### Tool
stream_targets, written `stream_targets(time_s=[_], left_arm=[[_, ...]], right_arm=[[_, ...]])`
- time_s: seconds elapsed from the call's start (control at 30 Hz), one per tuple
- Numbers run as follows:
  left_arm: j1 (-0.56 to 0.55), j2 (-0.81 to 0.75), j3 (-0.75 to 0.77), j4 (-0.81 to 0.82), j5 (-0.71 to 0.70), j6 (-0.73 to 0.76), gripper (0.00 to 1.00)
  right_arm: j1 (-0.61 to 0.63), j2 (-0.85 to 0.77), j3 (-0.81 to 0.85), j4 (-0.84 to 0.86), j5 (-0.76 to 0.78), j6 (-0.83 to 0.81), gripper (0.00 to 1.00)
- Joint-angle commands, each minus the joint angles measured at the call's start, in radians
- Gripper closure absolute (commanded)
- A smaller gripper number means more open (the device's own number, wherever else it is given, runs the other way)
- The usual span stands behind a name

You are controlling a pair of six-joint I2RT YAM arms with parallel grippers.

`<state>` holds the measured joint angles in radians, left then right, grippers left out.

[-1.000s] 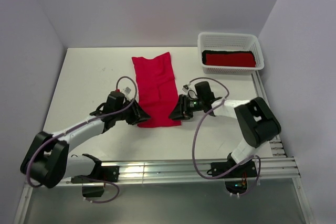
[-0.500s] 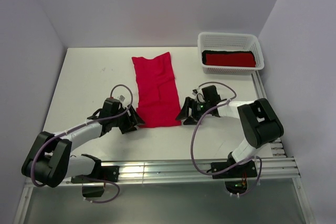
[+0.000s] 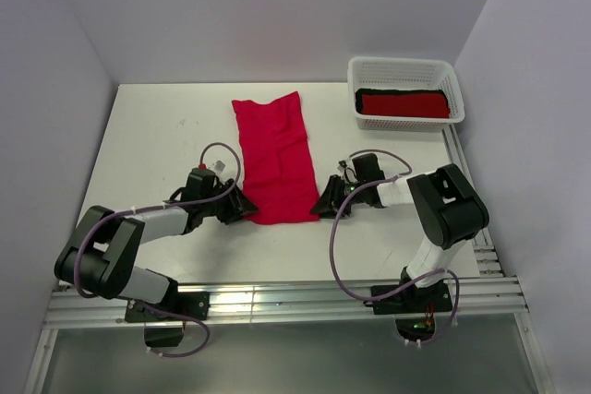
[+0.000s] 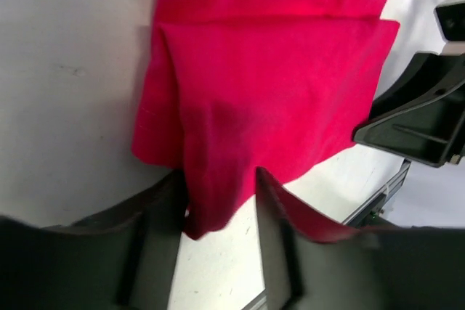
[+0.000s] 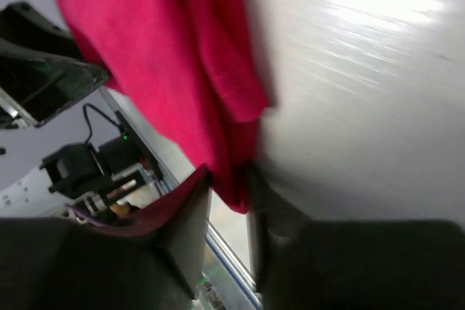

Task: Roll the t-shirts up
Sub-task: Roll the tshirt

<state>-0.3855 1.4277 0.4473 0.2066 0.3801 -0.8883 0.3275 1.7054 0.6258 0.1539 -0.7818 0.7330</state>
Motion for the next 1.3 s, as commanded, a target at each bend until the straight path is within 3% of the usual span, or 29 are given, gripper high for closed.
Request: stream_targets(time_s=[0.0, 0.03, 0.17, 0.33, 0.53, 0.87, 0.97, 1.27], left_arm=[[0.000, 0.045, -0.033, -0.067, -0.073, 0.029, 0.56], [0.000, 0.042, -0.038, -0.073, -0.076, 0.029, 0.63], [0.000, 0.013, -0.068, -0.101, -0.073, 0.026, 0.75], [0.000, -0.035, -0.087, -0.167, -0.037, -0.004, 0.90], [-0.019, -0.119, -0.105, -0.280, 0.023, -0.110, 1.00], [-0.107, -0.263, -0.096, -0.417, 0.077, -0.328, 1.00], [-0.108, -0.299, -0.056, -0.501, 0.072, -0.368, 1.00], [-0.093, -0.207, 0.044, -0.593, 0.126, -0.455, 1.00]], right_arm=[[0.008, 0.027, -0.035, -0.016, 0.078, 0.002, 0.69], [0.008, 0.028, -0.035, -0.016, 0.072, 0.003, 0.79], [0.007, 0.036, -0.032, -0.040, 0.053, 0.014, 0.99], [0.007, 0.010, -0.015, -0.134, 0.026, 0.016, 1.00], [0.007, -0.035, -0.009, -0.313, 0.007, 0.012, 1.00], [0.008, -0.173, -0.041, -0.554, -0.045, 0.052, 1.00], [0.008, -0.199, 0.012, -0.713, -0.037, 0.046, 1.00], [0.007, -0.150, 0.201, -1.016, 0.058, 0.133, 1.00]])
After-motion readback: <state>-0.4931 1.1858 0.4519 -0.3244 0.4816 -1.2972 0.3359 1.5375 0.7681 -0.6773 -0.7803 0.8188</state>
